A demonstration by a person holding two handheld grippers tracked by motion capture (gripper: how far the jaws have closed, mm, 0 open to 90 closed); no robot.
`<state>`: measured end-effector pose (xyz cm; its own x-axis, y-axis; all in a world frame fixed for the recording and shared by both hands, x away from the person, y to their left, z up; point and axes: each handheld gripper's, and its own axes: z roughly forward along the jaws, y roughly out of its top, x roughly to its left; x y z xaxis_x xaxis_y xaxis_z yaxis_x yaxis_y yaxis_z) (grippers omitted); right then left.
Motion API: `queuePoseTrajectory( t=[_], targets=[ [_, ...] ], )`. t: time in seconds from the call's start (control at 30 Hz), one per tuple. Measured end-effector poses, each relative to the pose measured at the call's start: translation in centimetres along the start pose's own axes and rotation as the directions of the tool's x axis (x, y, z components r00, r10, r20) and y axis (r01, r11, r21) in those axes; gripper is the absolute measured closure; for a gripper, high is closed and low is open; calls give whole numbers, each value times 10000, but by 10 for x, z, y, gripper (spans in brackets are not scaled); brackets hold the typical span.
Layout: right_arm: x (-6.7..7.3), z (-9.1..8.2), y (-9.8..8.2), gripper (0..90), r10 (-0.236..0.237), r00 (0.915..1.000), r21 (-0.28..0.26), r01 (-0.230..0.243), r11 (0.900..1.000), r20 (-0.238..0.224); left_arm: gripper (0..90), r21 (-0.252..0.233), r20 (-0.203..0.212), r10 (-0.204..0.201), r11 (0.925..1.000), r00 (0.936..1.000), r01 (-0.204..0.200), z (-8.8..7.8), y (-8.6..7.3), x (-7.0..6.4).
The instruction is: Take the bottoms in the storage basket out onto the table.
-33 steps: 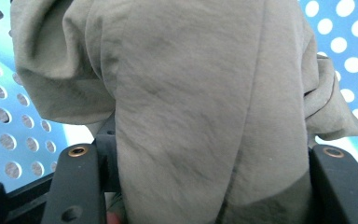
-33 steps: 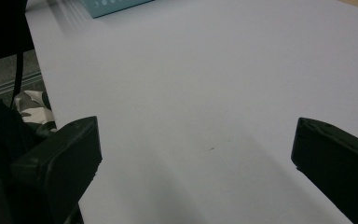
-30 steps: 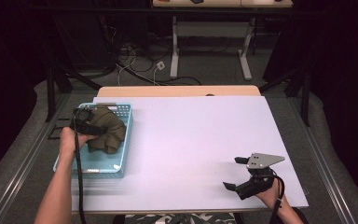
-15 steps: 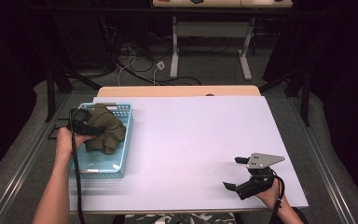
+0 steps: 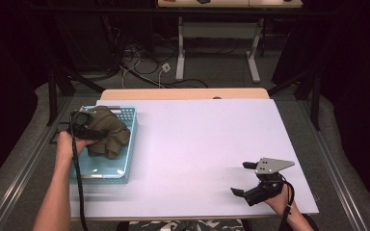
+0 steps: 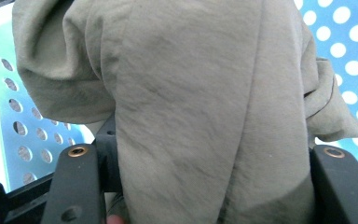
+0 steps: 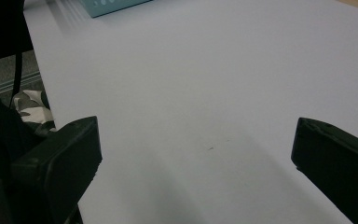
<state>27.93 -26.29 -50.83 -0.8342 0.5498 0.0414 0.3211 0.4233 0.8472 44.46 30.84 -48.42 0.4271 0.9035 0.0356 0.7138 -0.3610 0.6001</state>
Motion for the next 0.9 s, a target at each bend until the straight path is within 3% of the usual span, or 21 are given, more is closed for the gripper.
queuePoseTrajectory(
  t=[0.9],
  targets=[
    [-1, 0, 0, 14, 27, 10000, -15, -27, 10000, 8, 383, -377, -171, 292, 9988, 9994, -299, -21, 5, -6]
  ],
)
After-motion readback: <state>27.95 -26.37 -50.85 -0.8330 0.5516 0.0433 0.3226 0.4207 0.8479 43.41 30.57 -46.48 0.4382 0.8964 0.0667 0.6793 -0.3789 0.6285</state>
